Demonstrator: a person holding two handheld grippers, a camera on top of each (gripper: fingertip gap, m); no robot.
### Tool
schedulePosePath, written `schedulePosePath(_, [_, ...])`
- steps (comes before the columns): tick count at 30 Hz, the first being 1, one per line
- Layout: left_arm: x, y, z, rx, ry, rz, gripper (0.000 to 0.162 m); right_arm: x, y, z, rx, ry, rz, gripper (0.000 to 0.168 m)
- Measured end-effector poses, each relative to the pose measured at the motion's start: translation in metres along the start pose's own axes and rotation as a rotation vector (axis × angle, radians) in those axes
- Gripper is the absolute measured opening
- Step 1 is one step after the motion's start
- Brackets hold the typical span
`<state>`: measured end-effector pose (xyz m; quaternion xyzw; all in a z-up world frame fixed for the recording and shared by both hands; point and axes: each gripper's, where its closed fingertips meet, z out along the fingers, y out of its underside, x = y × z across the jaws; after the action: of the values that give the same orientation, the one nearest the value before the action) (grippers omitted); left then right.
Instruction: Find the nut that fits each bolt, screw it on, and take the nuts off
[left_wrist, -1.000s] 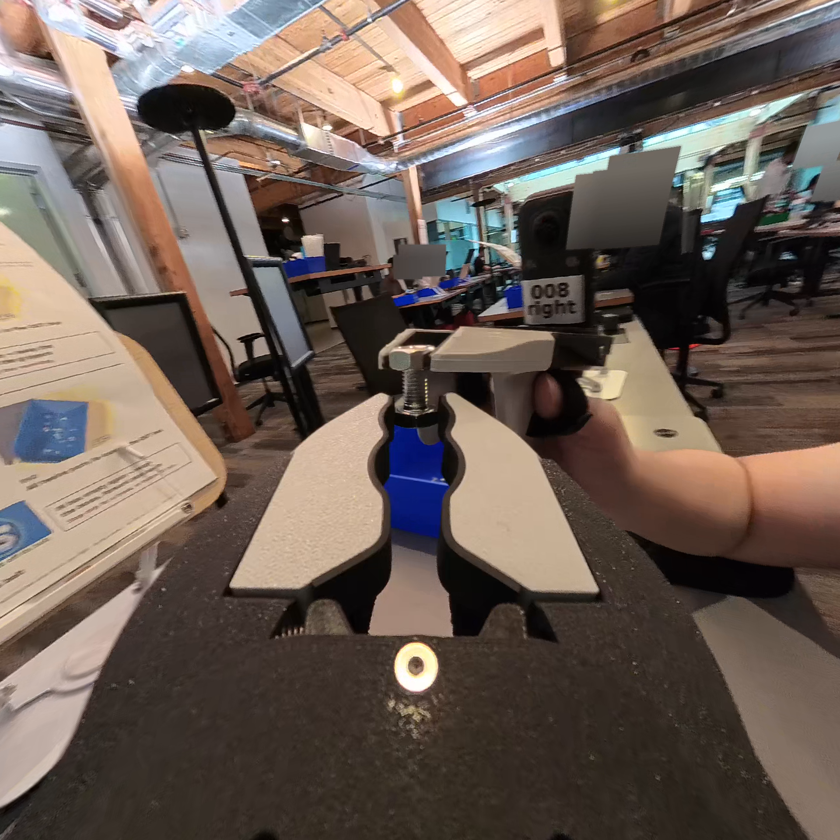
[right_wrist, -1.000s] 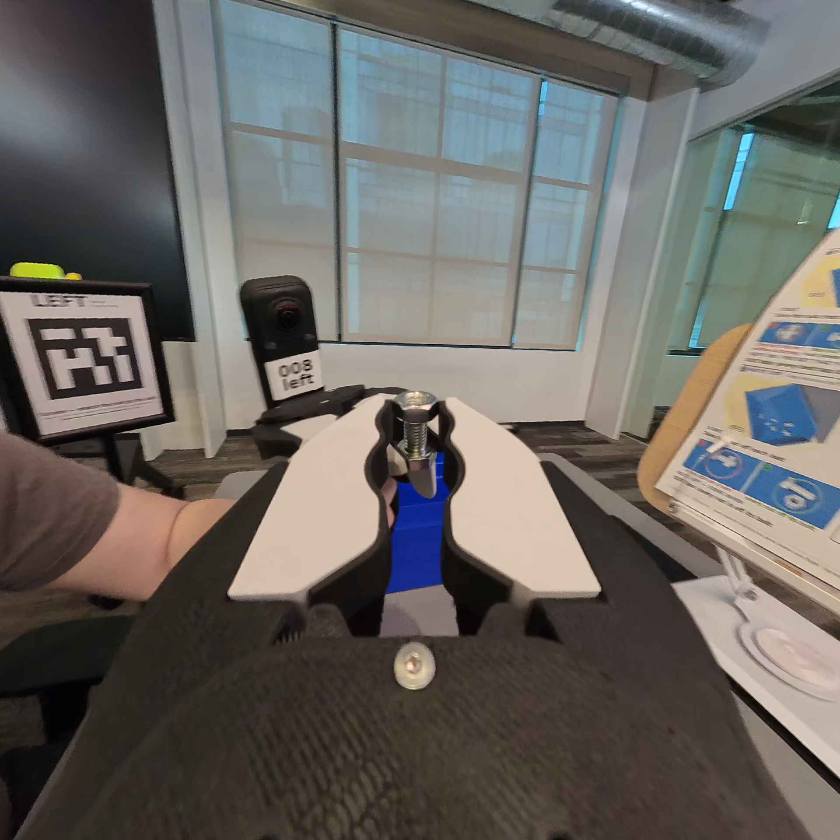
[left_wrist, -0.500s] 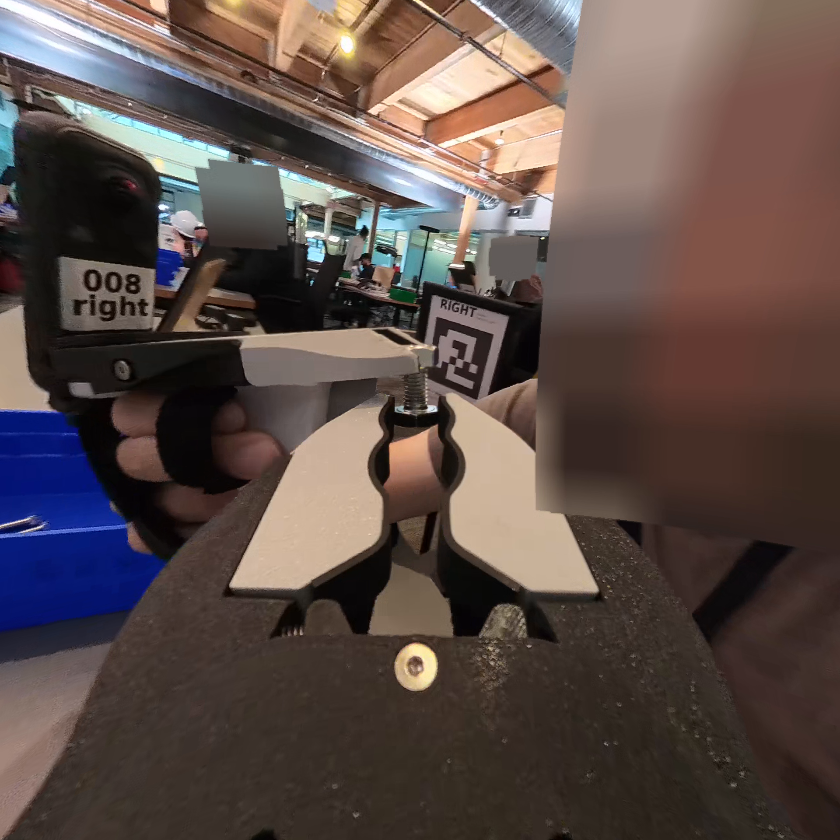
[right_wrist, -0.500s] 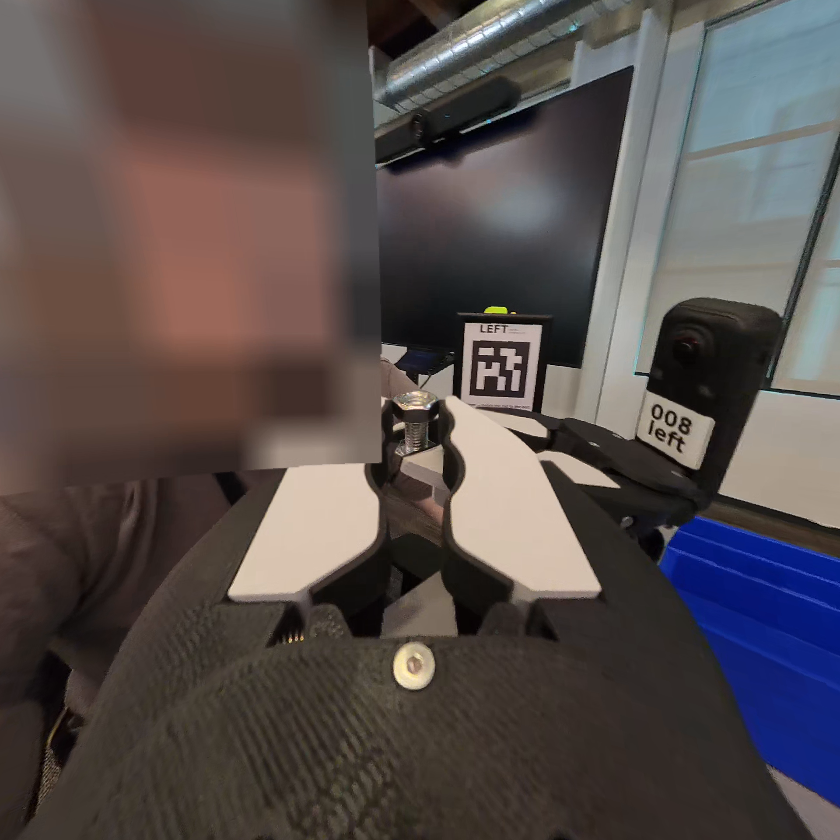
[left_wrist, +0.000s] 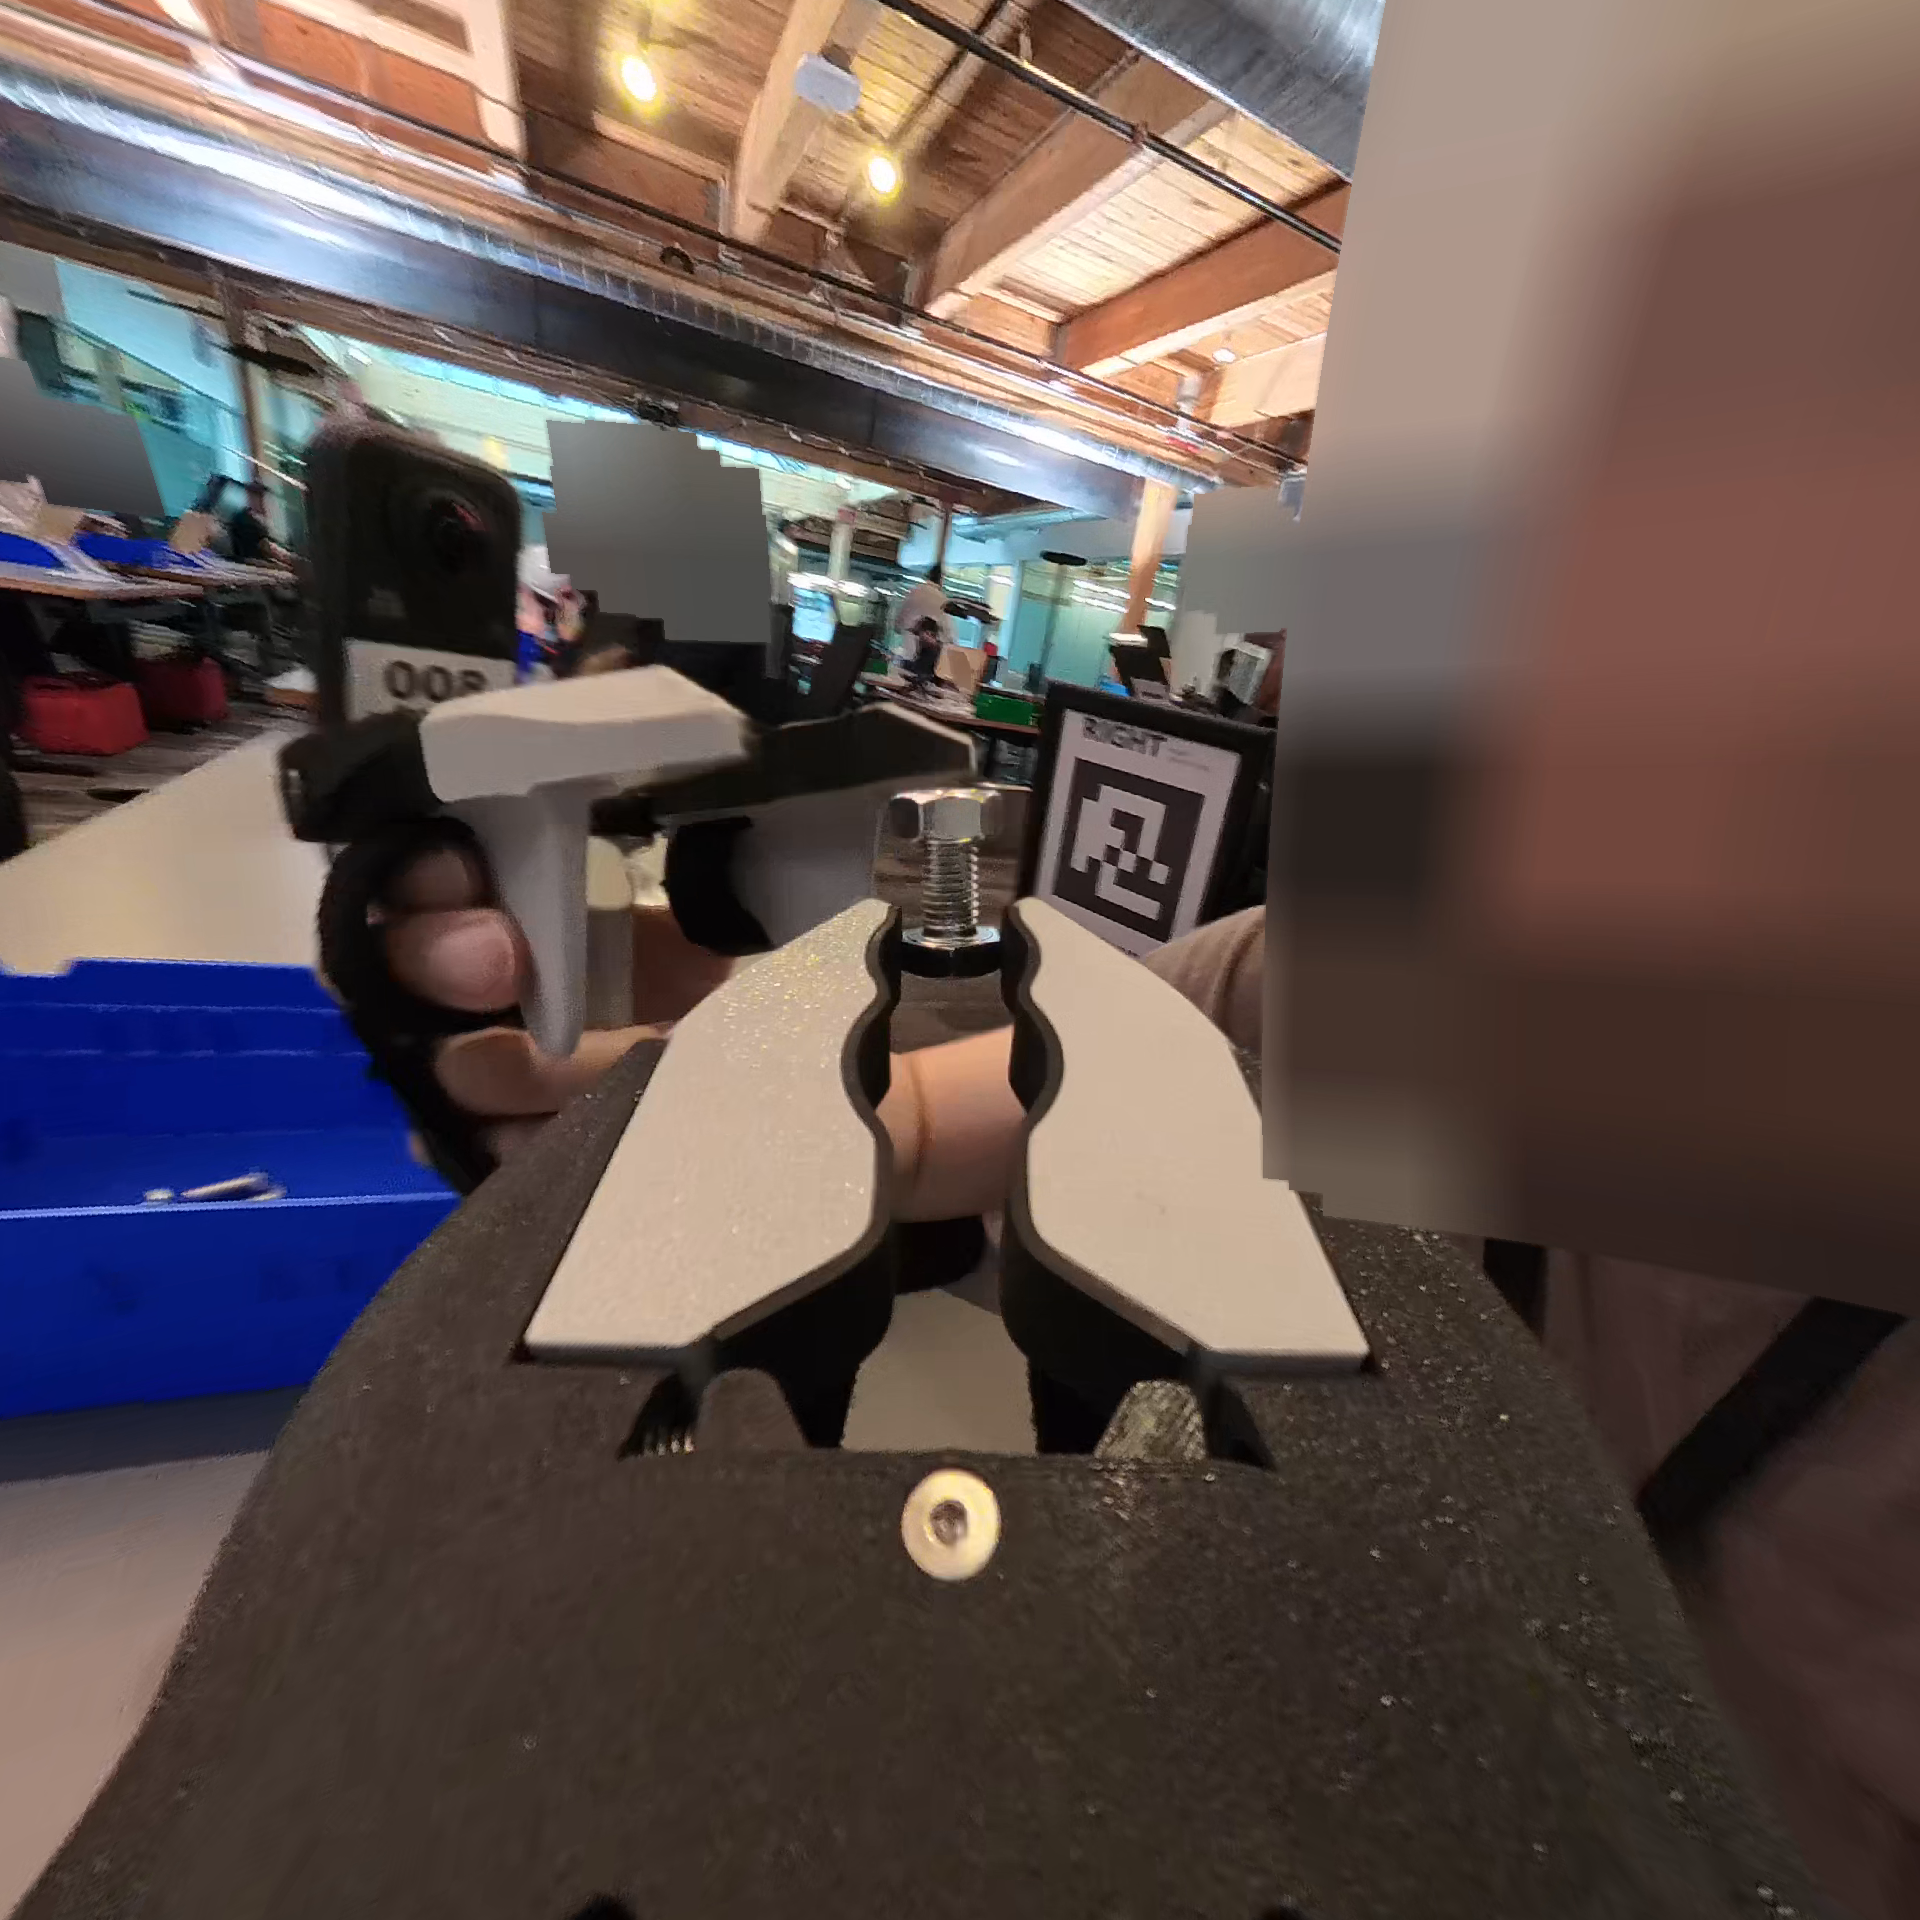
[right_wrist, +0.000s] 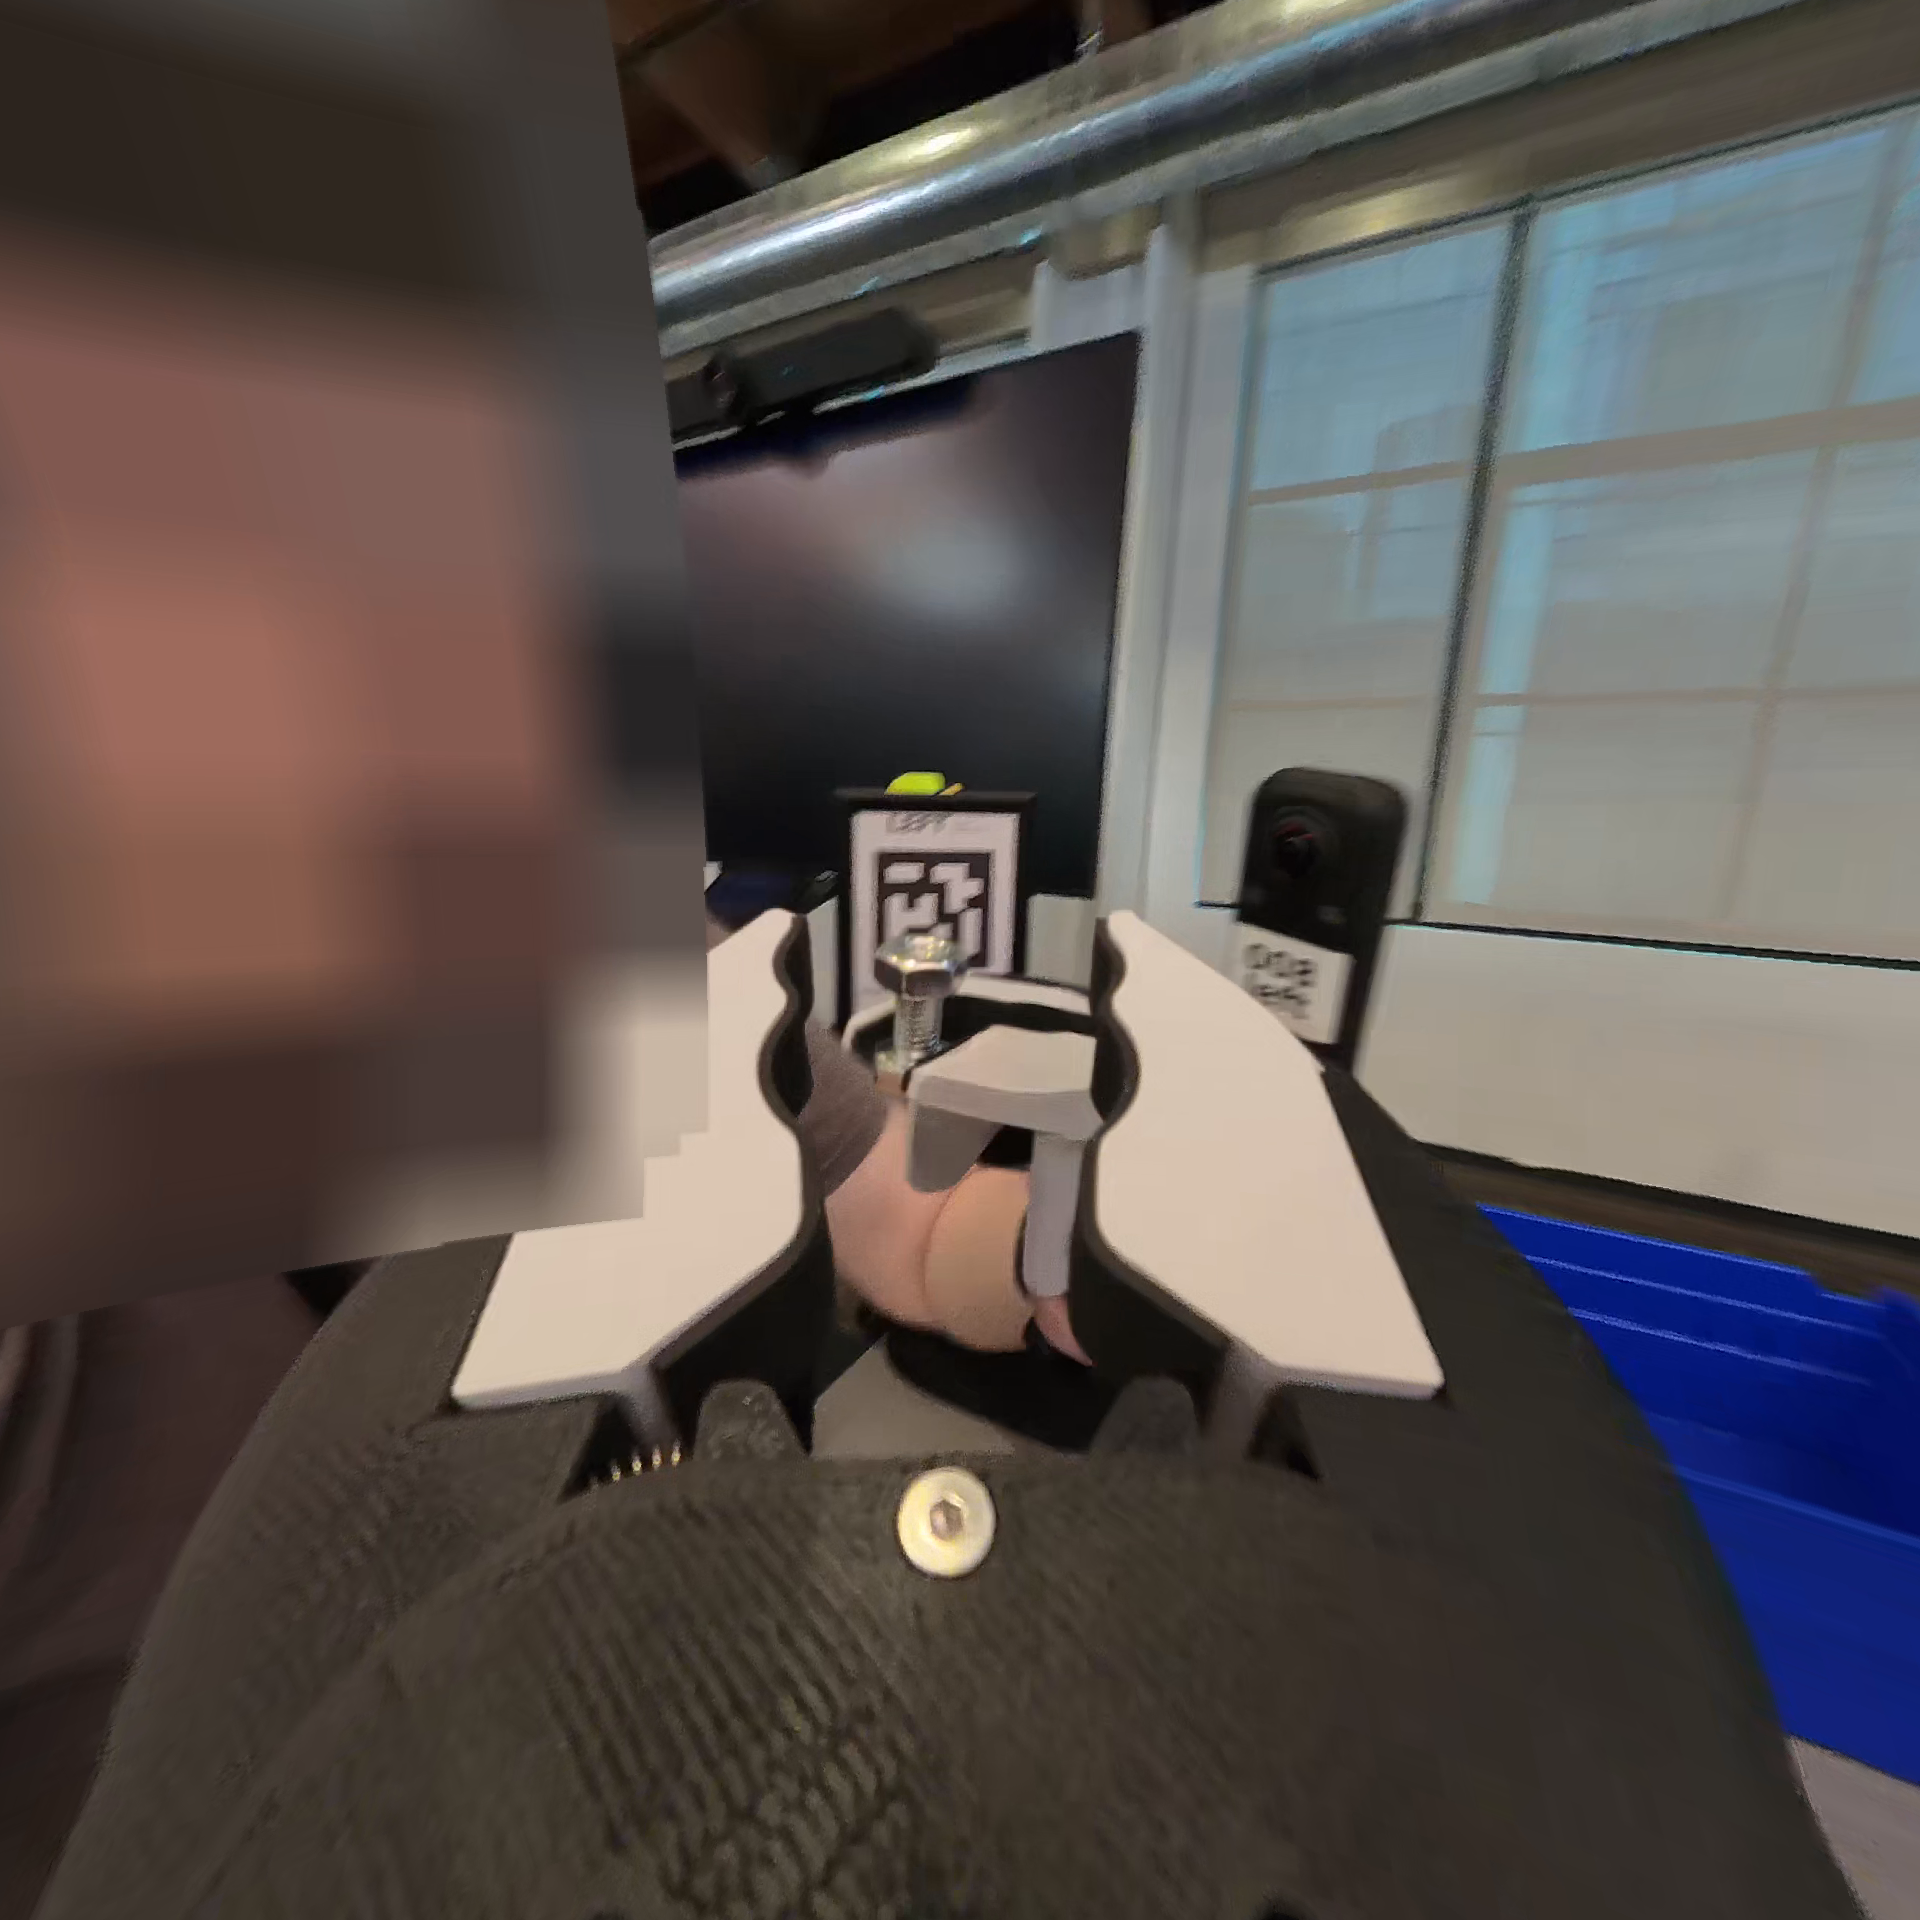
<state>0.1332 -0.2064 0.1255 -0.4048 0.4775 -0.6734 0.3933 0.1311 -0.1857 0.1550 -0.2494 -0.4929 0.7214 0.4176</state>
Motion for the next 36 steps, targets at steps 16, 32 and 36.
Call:
schedulePosePath(16, [-0.076, -0.021, -0.049, -0.031, -0.827, 0.476, 0.018, 0.079, 0.012, -0.016, -0.116, 0.840, -0.227, 0.041])
schedulePosePath(32, [-0.074, -0.022, -0.047, -0.049, -0.851, 0.508, 0.018, 0.074, 0.007, -0.016, -0.126, 0.823, -0.203, 0.020])
schedulePosePath(36, [-0.068, -0.022, -0.042, -0.048, -0.795, 0.495, 0.018, 0.068, 0.005, -0.011, -0.123, 0.716, -0.184, 0.020])
